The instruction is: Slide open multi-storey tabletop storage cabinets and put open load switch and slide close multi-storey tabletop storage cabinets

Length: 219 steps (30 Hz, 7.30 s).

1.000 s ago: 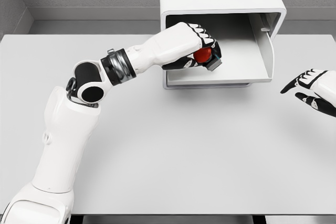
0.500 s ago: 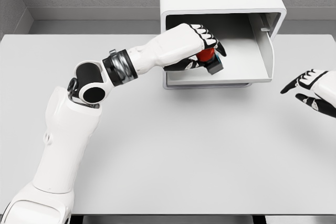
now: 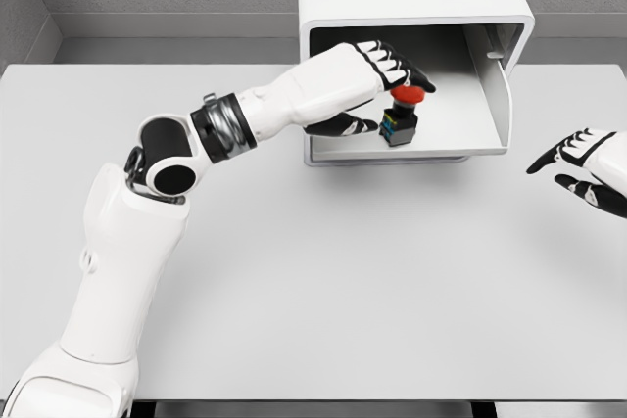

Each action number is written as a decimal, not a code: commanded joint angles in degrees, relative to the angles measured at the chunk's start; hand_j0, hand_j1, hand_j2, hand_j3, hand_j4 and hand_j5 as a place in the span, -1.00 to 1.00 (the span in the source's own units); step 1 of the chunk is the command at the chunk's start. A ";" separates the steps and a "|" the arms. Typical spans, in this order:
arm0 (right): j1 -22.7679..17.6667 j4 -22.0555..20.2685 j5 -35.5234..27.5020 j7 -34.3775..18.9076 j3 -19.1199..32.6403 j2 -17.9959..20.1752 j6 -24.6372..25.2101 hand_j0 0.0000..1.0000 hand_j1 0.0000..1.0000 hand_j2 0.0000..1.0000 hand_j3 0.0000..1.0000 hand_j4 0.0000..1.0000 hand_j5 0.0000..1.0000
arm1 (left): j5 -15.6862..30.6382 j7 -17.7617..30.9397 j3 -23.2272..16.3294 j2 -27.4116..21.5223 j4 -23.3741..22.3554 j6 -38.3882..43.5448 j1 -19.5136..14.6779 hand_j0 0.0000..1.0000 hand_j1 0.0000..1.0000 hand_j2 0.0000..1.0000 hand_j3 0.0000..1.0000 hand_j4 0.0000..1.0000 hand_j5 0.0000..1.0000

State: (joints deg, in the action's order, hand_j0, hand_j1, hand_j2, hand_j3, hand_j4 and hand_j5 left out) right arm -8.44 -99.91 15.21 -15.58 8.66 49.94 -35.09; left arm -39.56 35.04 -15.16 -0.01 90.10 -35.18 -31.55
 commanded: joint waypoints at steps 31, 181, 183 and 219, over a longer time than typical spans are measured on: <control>3.34 -1.25 -0.36 0.03 -7.69 -5.90 0.09 0.17 0.17 0.17 0.17 0.17 0.17 | 31.30 -0.04 38.90 -18.89 -0.19 0.18 28.92 1.00 1.00 1.00 1.00 1.00 1.00; 11.69 8.85 0.61 0.29 -8.83 -3.09 0.09 0.17 0.17 0.17 0.17 0.17 0.17 | 30.16 -0.04 38.46 -17.48 -8.45 0.18 30.32 1.00 1.00 1.00 1.00 1.00 1.00; 11.43 8.68 0.61 0.29 -8.74 -3.09 0.09 0.17 0.17 0.17 0.17 0.17 0.17 | 30.07 -0.04 38.45 -17.39 -8.45 0.18 30.32 1.00 1.00 1.00 1.00 1.00 1.00; 23.29 11.58 2.46 -0.15 -21.40 -12.41 0.09 0.18 0.18 0.18 0.18 0.18 0.18 | 27.43 -0.04 38.37 -16.96 -10.21 0.18 30.67 1.00 1.00 1.00 1.00 1.00 1.00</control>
State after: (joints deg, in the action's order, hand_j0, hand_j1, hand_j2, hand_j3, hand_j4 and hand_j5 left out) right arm 15.29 -89.20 18.02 -15.75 -12.09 37.66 -35.08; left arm -12.64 35.02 23.19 -16.96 79.81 -35.13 -0.88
